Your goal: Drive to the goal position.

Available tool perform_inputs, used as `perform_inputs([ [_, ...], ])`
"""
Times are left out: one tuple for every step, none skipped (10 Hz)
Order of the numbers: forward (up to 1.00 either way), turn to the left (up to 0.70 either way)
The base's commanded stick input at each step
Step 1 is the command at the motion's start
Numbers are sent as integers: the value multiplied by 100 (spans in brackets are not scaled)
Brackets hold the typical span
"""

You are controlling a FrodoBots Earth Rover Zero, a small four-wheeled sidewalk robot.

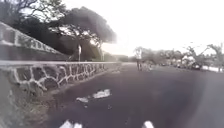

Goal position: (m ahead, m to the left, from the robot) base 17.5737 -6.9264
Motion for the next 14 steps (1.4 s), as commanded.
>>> perform_inputs([
  [70,0],
  [70,0],
  [70,0],
  [70,0],
  [70,0],
  [70,0],
  [70,0],
  [70,0],
  [70,0],
  [70,0],
  [70,0],
  [70,0],
  [70,0],
  [70,0],
])
